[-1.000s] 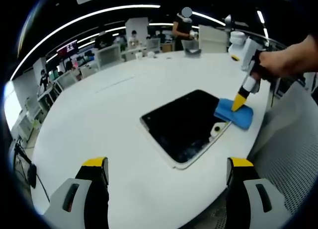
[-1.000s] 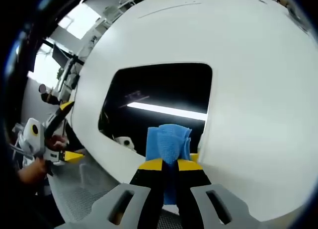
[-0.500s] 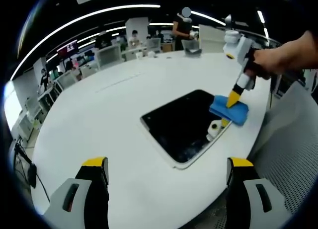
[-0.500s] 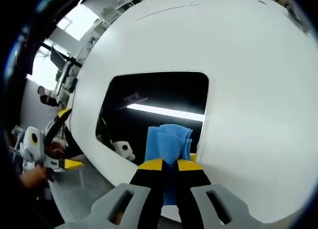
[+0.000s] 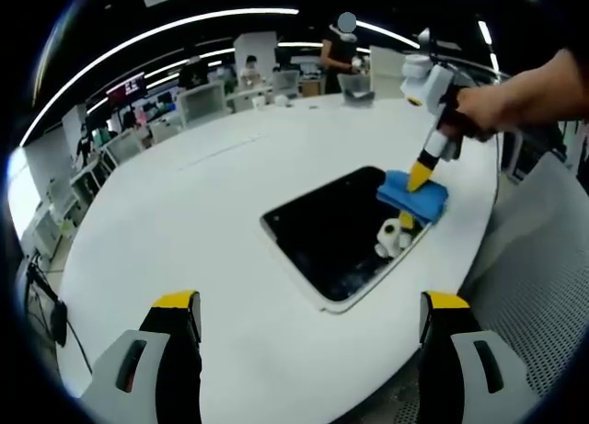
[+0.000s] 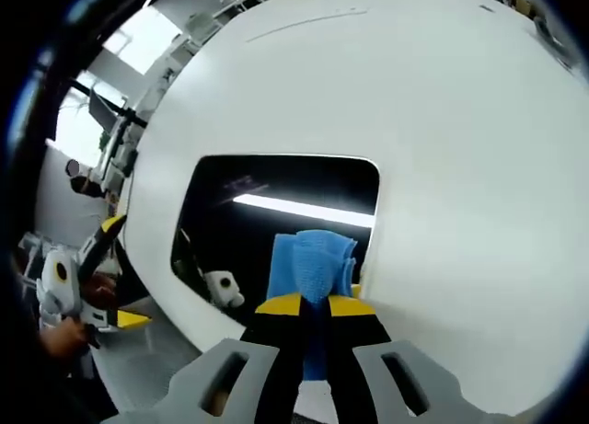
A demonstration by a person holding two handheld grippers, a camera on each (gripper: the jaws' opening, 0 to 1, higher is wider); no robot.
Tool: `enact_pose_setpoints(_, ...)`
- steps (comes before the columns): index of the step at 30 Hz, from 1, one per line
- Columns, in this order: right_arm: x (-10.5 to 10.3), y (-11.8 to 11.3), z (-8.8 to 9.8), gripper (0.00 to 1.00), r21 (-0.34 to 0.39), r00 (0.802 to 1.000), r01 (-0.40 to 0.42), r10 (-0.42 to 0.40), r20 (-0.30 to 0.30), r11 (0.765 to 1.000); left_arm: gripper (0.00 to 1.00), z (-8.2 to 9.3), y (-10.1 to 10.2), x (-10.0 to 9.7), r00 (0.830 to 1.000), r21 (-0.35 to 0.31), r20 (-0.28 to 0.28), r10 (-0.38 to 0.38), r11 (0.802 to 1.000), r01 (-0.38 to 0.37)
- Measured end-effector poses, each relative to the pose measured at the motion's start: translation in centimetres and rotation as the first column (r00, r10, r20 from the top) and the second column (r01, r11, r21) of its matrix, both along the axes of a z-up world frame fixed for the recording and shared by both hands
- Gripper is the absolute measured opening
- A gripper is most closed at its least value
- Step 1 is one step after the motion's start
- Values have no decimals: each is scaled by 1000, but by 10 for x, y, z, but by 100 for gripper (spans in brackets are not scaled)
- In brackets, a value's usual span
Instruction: Wipe the mirror surface with the cleaning cloth until all visible marks leave the cleaned area.
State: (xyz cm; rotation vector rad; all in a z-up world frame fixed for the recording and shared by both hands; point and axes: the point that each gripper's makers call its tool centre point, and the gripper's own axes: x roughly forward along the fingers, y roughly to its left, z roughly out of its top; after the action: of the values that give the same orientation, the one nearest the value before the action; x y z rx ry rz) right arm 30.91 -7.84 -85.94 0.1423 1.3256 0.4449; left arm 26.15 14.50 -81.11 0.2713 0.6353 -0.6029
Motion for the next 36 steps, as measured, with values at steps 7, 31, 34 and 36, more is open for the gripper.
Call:
enact_pose_setpoints(7,14,-1,0,3,-13,1000,12,-12,5,1000,99,0,-1,0,1000,-1,1,-5,1000,5)
enact_pose_setpoints(31,56,-5,-1,3,-43,999,25,-24,32,999,99,0,1,1,1000,-11,0,10,1000,-10)
enact_pose_setpoints(34,62,-5,-2,3,-44,999,28,-27,32,999,99,0,2,1,1000,-13,-3,13,1000,-13)
enact_pose_setpoints(36,66,-6,-2,3,-42,999,31,-29,32,999,99,0,1,1,1000,-11,-3,7,1000,-7)
